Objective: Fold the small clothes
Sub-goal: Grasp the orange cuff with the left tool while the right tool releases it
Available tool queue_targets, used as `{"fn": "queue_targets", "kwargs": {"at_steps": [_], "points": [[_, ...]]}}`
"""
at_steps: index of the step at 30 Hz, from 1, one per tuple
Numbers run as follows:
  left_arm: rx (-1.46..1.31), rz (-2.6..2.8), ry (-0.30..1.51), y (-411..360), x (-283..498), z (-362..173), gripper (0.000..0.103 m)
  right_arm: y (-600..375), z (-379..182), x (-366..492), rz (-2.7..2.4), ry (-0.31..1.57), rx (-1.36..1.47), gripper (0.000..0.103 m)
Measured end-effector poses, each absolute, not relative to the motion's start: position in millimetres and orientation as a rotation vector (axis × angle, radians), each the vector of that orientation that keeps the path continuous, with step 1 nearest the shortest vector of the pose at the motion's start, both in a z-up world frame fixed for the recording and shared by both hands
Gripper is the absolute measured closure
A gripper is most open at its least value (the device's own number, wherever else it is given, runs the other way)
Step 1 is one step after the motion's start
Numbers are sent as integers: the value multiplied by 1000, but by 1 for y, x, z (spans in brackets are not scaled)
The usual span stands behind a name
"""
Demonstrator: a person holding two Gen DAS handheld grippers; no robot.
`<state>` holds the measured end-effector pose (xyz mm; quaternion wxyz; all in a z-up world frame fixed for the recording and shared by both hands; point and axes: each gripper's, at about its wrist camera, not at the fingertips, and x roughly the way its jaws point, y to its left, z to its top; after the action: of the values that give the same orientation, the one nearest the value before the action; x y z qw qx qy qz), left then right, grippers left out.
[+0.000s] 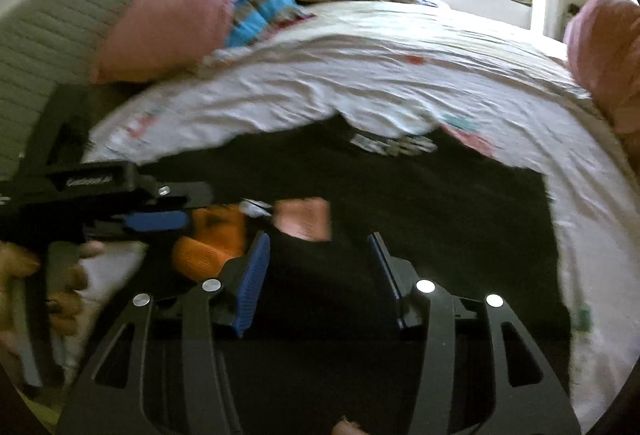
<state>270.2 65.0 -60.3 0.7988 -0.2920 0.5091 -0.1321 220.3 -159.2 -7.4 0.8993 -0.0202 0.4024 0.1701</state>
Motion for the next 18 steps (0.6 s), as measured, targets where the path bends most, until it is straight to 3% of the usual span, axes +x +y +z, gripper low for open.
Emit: {"fn": "queue_targets", "kwargs": {"at_steps": [5, 7, 8, 18], "points": [[-509, -258, 1101, 41, 269, -72, 51, -187, -18, 219, 264, 856, -35, 51], [-417, -215, 1083, 32, 269, -72, 79, -195, -21, 220, 240, 863, -23, 50], [-381, -199, 1069, 30, 269, -72, 98, -200, -23, 219, 224, 866, -21, 50], [-314, -259, 857, 38, 265, -4, 101, -220, -20, 221, 166, 851, -23, 50]]}}
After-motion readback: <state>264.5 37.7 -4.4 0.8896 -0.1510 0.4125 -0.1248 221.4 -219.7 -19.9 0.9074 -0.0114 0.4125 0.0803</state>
